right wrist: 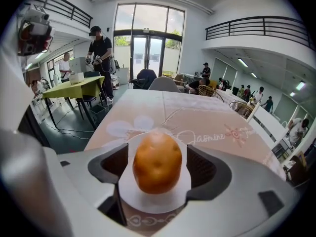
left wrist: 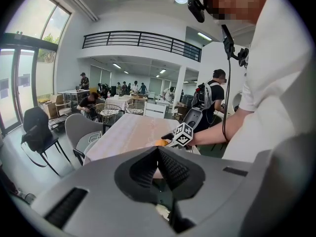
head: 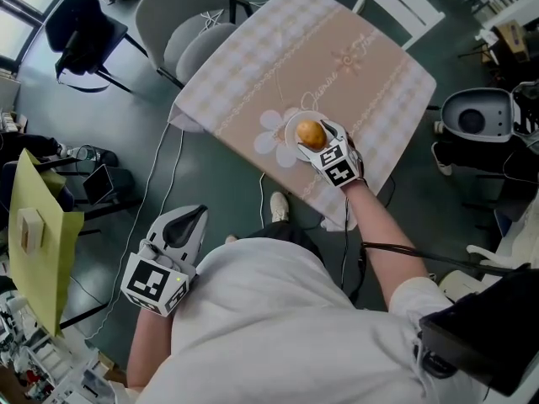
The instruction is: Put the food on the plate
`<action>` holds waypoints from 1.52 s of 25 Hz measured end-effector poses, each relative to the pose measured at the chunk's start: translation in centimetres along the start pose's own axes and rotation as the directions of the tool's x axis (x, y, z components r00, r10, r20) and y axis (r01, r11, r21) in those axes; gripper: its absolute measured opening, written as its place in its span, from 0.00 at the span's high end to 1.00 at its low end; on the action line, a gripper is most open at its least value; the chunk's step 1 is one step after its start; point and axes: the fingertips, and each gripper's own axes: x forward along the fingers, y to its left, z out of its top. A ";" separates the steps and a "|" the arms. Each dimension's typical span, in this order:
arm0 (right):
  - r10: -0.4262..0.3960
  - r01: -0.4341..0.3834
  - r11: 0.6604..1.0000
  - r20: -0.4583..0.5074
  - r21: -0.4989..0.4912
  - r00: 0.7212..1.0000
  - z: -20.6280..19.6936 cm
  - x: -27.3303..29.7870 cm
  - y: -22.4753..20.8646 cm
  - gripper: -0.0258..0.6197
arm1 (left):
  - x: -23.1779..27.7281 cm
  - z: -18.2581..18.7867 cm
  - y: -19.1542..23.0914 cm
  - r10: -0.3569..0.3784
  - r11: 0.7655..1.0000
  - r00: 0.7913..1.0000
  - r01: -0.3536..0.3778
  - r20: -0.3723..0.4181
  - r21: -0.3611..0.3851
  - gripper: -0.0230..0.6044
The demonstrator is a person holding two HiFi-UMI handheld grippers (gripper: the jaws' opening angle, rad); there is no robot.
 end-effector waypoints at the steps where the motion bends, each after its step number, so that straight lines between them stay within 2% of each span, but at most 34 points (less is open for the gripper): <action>1: -0.010 0.010 1.000 0.003 0.003 1.000 0.2 -0.4 0.1 0.40 | -0.4 -0.1 0.0 -0.003 1.000 1.000 0.003 0.003 0.001 0.95; 10: -0.117 0.116 0.993 0.034 0.021 0.993 0.4 -5.6 2.8 0.40 | -3.8 -1.9 0.4 -0.058 0.998 0.998 0.057 0.039 0.030 0.95; 14: -0.143 0.139 0.988 0.051 0.064 0.988 1.0 -8.7 5.9 0.41 | -6.0 -3.0 0.3 -0.086 0.996 0.995 0.084 0.050 0.041 0.95; 15: -0.151 0.147 0.987 0.053 0.073 0.987 1.2 -9.5 6.9 0.48 | -6.6 -3.2 0.3 -0.093 0.995 0.994 0.091 0.054 0.045 0.95; 18: -0.176 0.170 0.981 0.055 0.098 0.983 1.6 -11.8 10.0 0.79 | -7.9 -4.0 0.0 -0.123 0.991 0.990 0.119 0.070 0.060 0.95; 19: -0.179 0.172 0.979 0.061 0.107 0.982 1.9 -12.4 11.1 0.86 | -8.4 -4.2 -0.2 -0.134 0.989 0.988 0.129 0.075 0.067 0.95; 21: -0.180 0.169 0.978 0.081 0.123 0.980 2.6 -13.4 13.5 0.91 | -9.3 -4.9 -0.5 -0.157 0.985 0.984 0.151 0.081 0.079 0.95; 29: -0.132 0.116 0.984 0.107 0.138 0.986 3.4 -17.3 24.8 0.94 | -13.4 -8.7 -2.2 -0.238 0.968 0.969 0.230 0.073 0.101 0.95; 38: -0.102 0.080 0.988 0.159 0.135 0.982 4.8 -21.0 33.8 0.94 | -16.1 -11.0 -4.0 -0.301 0.948 0.950 0.289 0.078 0.136 0.95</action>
